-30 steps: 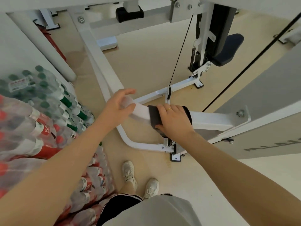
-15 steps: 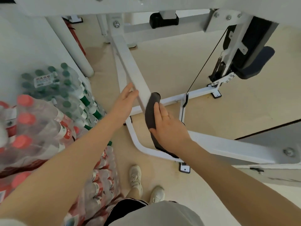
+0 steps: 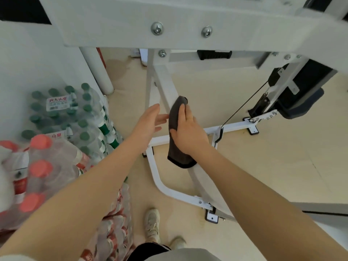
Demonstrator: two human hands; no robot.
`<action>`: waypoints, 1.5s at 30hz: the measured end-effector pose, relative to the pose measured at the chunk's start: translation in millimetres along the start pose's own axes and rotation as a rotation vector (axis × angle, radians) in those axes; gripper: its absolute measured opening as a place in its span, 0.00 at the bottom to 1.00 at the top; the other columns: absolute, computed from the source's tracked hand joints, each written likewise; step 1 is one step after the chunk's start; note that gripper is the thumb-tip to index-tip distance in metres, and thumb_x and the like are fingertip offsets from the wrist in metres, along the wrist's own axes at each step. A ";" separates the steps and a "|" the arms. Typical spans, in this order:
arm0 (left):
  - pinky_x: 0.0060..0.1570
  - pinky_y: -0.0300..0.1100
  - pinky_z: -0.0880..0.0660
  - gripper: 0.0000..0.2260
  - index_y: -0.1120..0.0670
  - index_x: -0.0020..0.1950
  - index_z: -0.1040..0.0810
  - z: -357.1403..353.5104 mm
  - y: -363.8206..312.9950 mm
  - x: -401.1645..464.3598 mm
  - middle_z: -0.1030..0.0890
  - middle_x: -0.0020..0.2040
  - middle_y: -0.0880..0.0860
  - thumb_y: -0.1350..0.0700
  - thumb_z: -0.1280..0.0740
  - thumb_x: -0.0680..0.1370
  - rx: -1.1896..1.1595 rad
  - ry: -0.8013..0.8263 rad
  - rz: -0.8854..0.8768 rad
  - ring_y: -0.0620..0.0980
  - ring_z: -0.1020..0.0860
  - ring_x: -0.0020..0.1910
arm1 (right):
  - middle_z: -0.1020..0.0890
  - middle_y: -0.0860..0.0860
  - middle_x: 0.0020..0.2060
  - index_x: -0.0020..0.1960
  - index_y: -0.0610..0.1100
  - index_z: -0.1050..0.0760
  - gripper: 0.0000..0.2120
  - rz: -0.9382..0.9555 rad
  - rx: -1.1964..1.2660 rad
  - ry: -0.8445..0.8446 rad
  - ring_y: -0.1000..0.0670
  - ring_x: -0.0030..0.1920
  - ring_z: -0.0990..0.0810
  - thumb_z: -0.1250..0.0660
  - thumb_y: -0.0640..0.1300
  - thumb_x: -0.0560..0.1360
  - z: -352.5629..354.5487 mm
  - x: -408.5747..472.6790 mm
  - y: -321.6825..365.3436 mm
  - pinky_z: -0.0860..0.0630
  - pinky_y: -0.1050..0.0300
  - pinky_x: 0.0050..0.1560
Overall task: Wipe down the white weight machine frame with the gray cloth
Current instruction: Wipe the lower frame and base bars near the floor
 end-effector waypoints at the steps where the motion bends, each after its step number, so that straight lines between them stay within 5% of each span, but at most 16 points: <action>1: 0.53 0.41 0.30 0.19 0.49 0.70 0.37 0.0 -3.8 3.2 0.21 0.56 0.46 0.45 0.47 0.80 0.011 0.004 -0.006 0.42 0.24 0.54 | 0.58 0.43 0.75 0.75 0.39 0.63 0.36 0.028 -0.017 -0.005 0.43 0.74 0.49 0.44 0.50 0.79 -1.3 -8.1 -0.7 0.39 0.50 0.68; 9: 0.68 0.42 0.40 0.21 0.50 0.73 0.40 0.4 -41.6 39.8 0.36 0.72 0.46 0.45 0.51 0.81 0.048 0.062 -0.083 0.43 0.36 0.68 | 0.59 0.45 0.76 0.75 0.40 0.62 0.33 0.171 -0.175 -0.016 0.46 0.75 0.60 0.46 0.49 0.79 -2.2 -0.6 7.3 0.56 0.53 0.74; 17: 0.70 0.45 0.43 0.23 0.53 0.73 0.40 20.7 -47.6 69.9 0.35 0.72 0.48 0.45 0.55 0.82 -0.032 0.067 -0.055 0.44 0.36 0.68 | 0.58 0.47 0.76 0.76 0.43 0.61 0.34 0.127 -0.121 0.005 0.47 0.75 0.59 0.44 0.47 0.78 16.5 120.0 29.1 0.51 0.53 0.74; 23: 0.72 0.47 0.46 0.23 0.45 0.70 0.33 8.4 -36.5 74.2 0.34 0.71 0.46 0.40 0.54 0.80 0.054 0.138 -0.015 0.43 0.38 0.70 | 0.58 0.51 0.76 0.76 0.46 0.60 0.38 0.147 -0.064 -0.013 0.48 0.75 0.61 0.39 0.43 0.75 10.6 80.4 22.1 0.43 0.52 0.71; 26: 0.72 0.48 0.45 0.16 0.36 0.60 0.29 4.8 -35.5 71.1 0.34 0.71 0.45 0.39 0.52 0.79 0.045 0.149 -0.024 0.44 0.38 0.70 | 0.58 0.51 0.76 0.76 0.46 0.59 0.38 0.171 -0.048 -0.004 0.48 0.75 0.59 0.39 0.44 0.75 4.9 62.7 17.5 0.41 0.51 0.70; 29: 0.72 0.47 0.47 0.20 0.40 0.68 0.34 1.9 -36.1 66.2 0.36 0.72 0.44 0.40 0.54 0.80 0.041 0.197 -0.051 0.42 0.40 0.71 | 0.58 0.50 0.76 0.76 0.46 0.59 0.38 0.148 -0.027 0.003 0.46 0.75 0.56 0.39 0.45 0.75 11.6 85.9 19.5 0.44 0.50 0.71; 34: 0.70 0.40 0.43 0.19 0.50 0.72 0.38 9.3 -36.5 55.1 0.35 0.71 0.46 0.48 0.50 0.82 0.060 0.077 -0.100 0.40 0.37 0.69 | 0.60 0.50 0.76 0.76 0.44 0.61 0.37 0.086 -0.055 -0.013 0.45 0.74 0.49 0.40 0.47 0.77 16.6 100.8 25.7 0.35 0.50 0.66; 38: 0.52 0.20 0.37 0.12 0.47 0.60 0.29 23.8 -43.1 25.6 0.29 0.61 0.46 0.59 0.44 0.80 0.218 -0.070 -0.314 0.28 0.31 0.53 | 0.59 0.42 0.75 0.75 0.39 0.61 0.41 0.072 -0.206 -0.032 0.40 0.66 0.37 0.39 0.52 0.75 4.5 52.6 16.4 0.33 0.51 0.60; 45: 0.63 0.40 0.33 0.14 0.47 0.65 0.31 5.3 -16.5 11.5 0.27 0.59 0.41 0.59 0.45 0.81 0.154 -0.025 -0.191 0.42 0.29 0.60 | 0.59 0.43 0.75 0.76 0.43 0.61 0.41 0.080 -0.131 -0.023 0.41 0.68 0.39 0.36 0.44 0.73 5.1 48.7 17.6 0.32 0.51 0.60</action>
Point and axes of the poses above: each hand's wrist, its own x-axis towards the middle knuckle, its own z-axis out of the back of the hand, y = z × x, the point moved 10 cm from there along x, towards the middle knuckle
